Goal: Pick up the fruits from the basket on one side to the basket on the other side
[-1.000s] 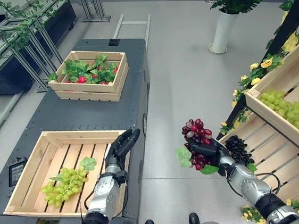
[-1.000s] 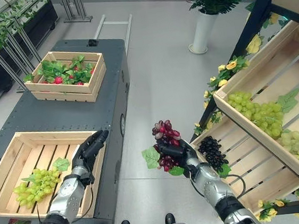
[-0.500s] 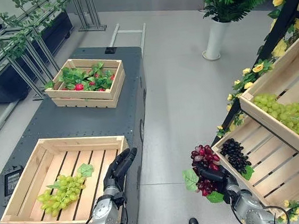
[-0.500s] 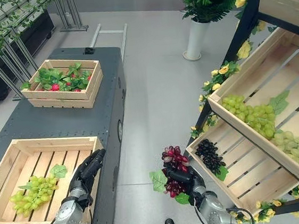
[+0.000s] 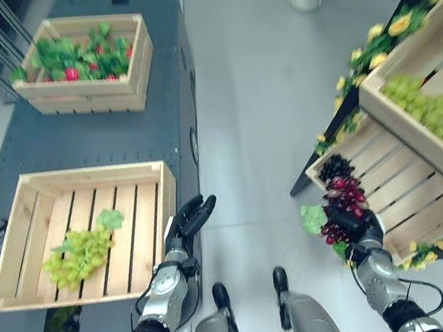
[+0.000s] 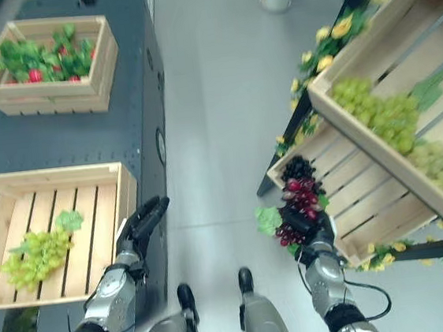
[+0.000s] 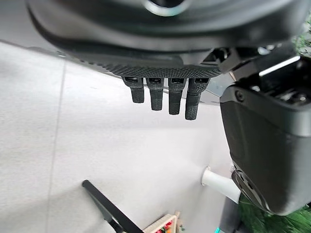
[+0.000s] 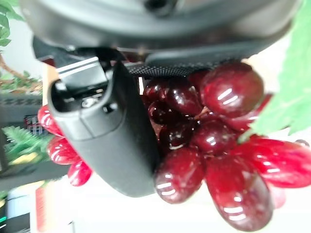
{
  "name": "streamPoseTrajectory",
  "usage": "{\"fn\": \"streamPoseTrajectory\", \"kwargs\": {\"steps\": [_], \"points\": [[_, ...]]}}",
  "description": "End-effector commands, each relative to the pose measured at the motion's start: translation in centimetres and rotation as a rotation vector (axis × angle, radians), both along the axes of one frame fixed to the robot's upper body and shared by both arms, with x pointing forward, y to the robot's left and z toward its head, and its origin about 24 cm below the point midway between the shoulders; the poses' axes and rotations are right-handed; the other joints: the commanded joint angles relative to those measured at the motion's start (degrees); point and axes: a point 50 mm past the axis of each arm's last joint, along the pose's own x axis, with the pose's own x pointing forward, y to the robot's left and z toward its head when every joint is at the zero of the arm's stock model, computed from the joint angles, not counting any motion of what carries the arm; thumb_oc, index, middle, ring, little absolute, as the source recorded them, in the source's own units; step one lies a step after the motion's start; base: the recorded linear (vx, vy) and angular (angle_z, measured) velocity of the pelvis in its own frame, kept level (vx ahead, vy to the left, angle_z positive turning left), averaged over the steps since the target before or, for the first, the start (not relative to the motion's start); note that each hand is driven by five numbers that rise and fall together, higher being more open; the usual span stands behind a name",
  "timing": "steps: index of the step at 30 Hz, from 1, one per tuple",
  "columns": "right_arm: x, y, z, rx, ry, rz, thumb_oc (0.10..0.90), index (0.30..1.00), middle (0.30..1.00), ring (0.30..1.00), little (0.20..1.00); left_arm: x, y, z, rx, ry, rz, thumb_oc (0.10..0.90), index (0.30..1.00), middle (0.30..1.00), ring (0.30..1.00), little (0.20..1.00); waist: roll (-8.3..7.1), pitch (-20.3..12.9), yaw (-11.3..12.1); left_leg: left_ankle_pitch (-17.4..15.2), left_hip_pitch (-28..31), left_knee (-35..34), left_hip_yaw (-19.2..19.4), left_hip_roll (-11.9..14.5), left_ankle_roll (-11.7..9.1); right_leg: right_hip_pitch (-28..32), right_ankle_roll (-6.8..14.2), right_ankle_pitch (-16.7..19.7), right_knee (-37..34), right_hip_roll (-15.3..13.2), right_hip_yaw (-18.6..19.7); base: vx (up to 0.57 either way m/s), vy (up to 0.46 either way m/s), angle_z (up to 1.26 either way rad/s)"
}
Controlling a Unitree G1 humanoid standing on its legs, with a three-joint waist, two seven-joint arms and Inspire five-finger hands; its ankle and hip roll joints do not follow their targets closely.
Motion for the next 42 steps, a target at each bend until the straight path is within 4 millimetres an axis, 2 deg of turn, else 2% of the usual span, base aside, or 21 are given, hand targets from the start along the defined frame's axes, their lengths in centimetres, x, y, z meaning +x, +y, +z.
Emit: {"fn": "streamPoseTrajectory", "kwargs": {"steps": [1, 8, 10, 15, 16, 18, 21, 23, 30, 36, 42], "points": [[3.0, -2.9, 7.2, -0.117, -0.328, -0.105, 0.400, 0.300, 0.300, 0.300, 0.300, 1.8, -1.5, 3.3, -0.059, -0.191, -0.006, 0.800, 0.900, 0.900, 0.900, 0.900, 0.82, 0.6, 0.5, -8.9, -4.1, 11.2, -3.0, -1.8, -0.6, -3.2, -4.1, -7.6, 13.4, 2.1, -3.2, -0.11, 0.004, 0.12], [4.3, -4.2, 10.4, -0.202, -0.398, -0.201, 0.400, 0.300, 0.300, 0.300, 0.300, 2.6, -2.0, 4.2, -0.055, -0.227, -0.037, 0.800, 0.900, 0.900, 0.900, 0.900, 0.29, 3.4, 0.7, -11.4, -10.0, 18.6, -3.3, -1.7, -0.6, -8.4, -5.0, -9.5, 19.6, 2.6, -4.0, -0.09, 0.012, 0.02], [4.5, -5.2, 11.9, -0.239, -0.436, -0.268, 0.400, 0.300, 0.300, 0.300, 0.300, 2.9, -2.2, 5.0, -0.053, -0.257, -0.056, 0.800, 0.900, 0.900, 0.900, 0.900, -0.02, 4.3, 0.5, -12.7, -12.3, 21.8, -3.3, -1.2, -0.4, -10.6, -5.5, -10.4, 22.6, 2.9, -3.9, -0.07, 0.020, 0.02], [4.0, -7.0, 13.5, -0.286, -0.466, -0.369, 0.400, 0.300, 0.300, 0.300, 0.300, 3.4, -2.7, 6.0, -0.058, -0.286, -0.073, 0.800, 0.900, 0.900, 0.900, 0.900, -0.32, 4.9, 0.1, -14.3, -15.0, 25.9, -3.8, -0.9, -0.1, -12.8, -5.8, -11.5, 26.1, 2.9, -3.7, -0.02, 0.017, 0.07], [4.0, -7.9, 14.3, -0.309, -0.478, -0.410, 0.400, 0.300, 0.300, 0.300, 0.300, 3.6, -3.0, 6.4, -0.060, -0.295, -0.081, 0.800, 0.900, 0.900, 0.900, 0.900, -0.38, 4.9, 0.1, -14.8, -15.8, 26.9, -3.9, -0.8, 0.0, -13.6, -5.8, -11.8, 27.0, 2.8, -3.7, 0.00, 0.000, 0.00], [3.9, -8.5, 14.9, -0.339, -0.479, -0.434, 0.400, 0.300, 0.300, 0.300, 0.300, 3.7, -3.2, 6.6, -0.060, -0.303, -0.092, 0.800, 0.900, 0.900, 0.900, 0.900, -0.27, 4.9, 0.1, -15.1, -16.6, 28.0, -4.1, -0.7, 0.0, -14.3, -5.8, -11.8, 27.9, 2.8, -3.7, 0.00, 0.004, -0.02], [3.9, -10.4, 17.2, -0.421, -0.486, -0.486, 0.400, 0.300, 0.300, 0.300, 0.300, 3.8, -3.6, 7.2, -0.058, -0.321, -0.112, 0.800, 0.900, 0.900, 0.900, 0.900, 0.06, 4.9, 0.4, -15.6, -18.3, 29.6, -4.3, -0.8, 0.1, -16.0, -6.0, -12.3, 29.5, 2.8, -3.5, 0.00, 0.000, 0.00], [3.9, -11.3, 18.0, -0.445, -0.470, -0.492, 0.400, 0.300, 0.300, 0.300, 0.300, 3.9, -3.5, 7.4, -0.056, -0.325, -0.118, 0.800, 0.900, 0.900, 0.900, 0.900, 0.12, 4.9, 0.5, -16.0, -19.1, 30.7, -4.5, -0.8, 0.2, -16.7, -6.1, -12.6, 30.4, 2.7, -3.5, 0.00, 0.000, 0.00], [3.6, -14.9, 20.1, -0.523, -0.325, -0.519, 0.400, 0.300, 0.300, 0.300, 0.300, 3.8, -2.9, 7.5, -0.023, -0.319, -0.147, 0.800, 0.900, 0.900, 0.900, 0.900, 0.03, 4.9, 1.7, -16.1, -20.9, 32.1, -5.4, -0.9, 0.4, -18.1, -6.3, -12.8, 31.5, 2.9, -3.8, 0.00, -0.024, 0.00], [3.4, -16.2, 21.1, -0.549, -0.239, -0.527, 0.400, 0.300, 0.300, 0.300, 0.300, 3.9, -2.5, 7.7, -0.008, -0.318, -0.159, 0.800, 0.900, 0.900, 0.900, 0.900, -0.71, 4.9, 2.3, -16.1, -21.5, 32.2, -5.7, -0.7, 0.5, -18.8, -6.1, -12.7, 31.9, 3.2, -4.0, -0.01, -0.045, 0.00], [3.7, -16.6, 21.3, -0.567, -0.157, -0.484, 0.400, 0.300, 0.300, 0.300, 0.300, 3.9, -2.0, 7.9, 0.020, -0.320, -0.188, 0.800, 0.900, 0.900, 0.900, 0.900, -1.33, 4.9, 2.8, -16.1, -22.5, 32.7, -5.9, -0.5, 0.7, -19.8, -6.0, -12.5, 32.2, 3.1, -4.5, -0.01, -0.062, 0.02]]}}
